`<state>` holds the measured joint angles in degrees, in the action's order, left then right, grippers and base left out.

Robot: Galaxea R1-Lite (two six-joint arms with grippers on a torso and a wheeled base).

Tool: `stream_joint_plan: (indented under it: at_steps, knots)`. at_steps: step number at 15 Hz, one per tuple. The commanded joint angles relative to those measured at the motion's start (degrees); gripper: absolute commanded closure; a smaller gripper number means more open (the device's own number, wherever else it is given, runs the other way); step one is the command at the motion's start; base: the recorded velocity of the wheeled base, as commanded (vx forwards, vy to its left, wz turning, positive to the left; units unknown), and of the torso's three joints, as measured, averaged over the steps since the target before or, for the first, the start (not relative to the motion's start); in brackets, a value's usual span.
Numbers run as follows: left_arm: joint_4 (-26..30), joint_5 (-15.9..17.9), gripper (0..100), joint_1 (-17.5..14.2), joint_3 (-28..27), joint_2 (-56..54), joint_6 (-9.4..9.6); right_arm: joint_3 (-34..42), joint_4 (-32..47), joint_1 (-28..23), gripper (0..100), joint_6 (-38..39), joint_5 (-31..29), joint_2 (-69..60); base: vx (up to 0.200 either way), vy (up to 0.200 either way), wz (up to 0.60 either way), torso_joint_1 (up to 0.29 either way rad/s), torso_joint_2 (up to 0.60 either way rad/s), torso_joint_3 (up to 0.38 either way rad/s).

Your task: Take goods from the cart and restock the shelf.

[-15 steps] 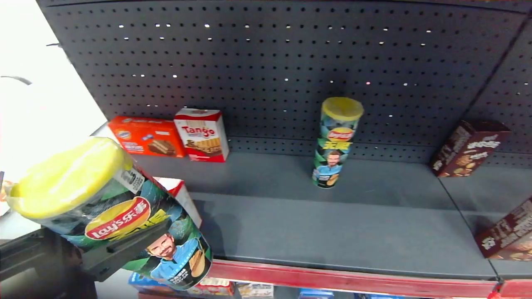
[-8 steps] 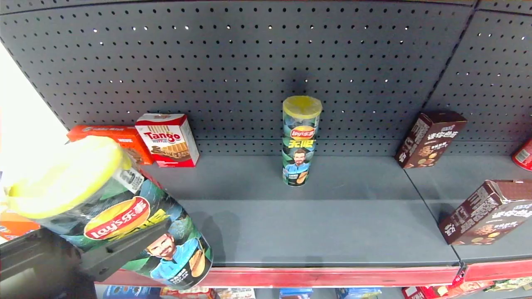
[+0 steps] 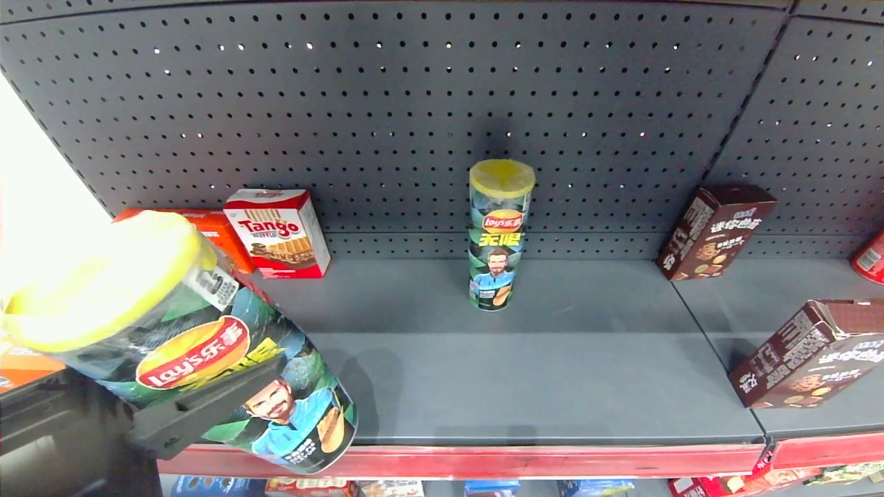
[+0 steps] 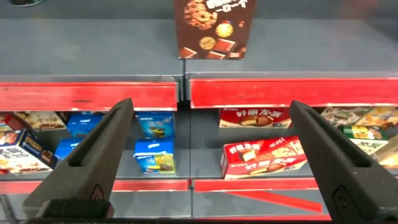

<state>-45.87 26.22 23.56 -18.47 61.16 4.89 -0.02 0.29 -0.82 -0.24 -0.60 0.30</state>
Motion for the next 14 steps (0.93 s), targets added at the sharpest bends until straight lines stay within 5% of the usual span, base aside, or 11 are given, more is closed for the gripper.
stream_joint_plan:
  at_steps: [1,4,14]
  knots:
    - [-0.01,-0.03,100,0.69,0.01,0.28,-0.05,-0.68,-0.03,0.99,0,-0.90,0.86,2.16,0.000,0.000,0.00,0.000,0.00,0.000]
    - [-0.01,-0.03,100,0.87,-0.60,0.54,-0.05,-22.04,-0.12,3.10,0,2.27,7.45,23.51,0.000,0.000,0.00,0.000,0.00,0.000]
    - [-0.01,-0.21,100,0.43,-0.16,0.54,-0.23,-38.30,-1.70,15.23,0,-8.90,11.67,49.71,0.000,0.000,0.00,0.000,0.00,0.000]
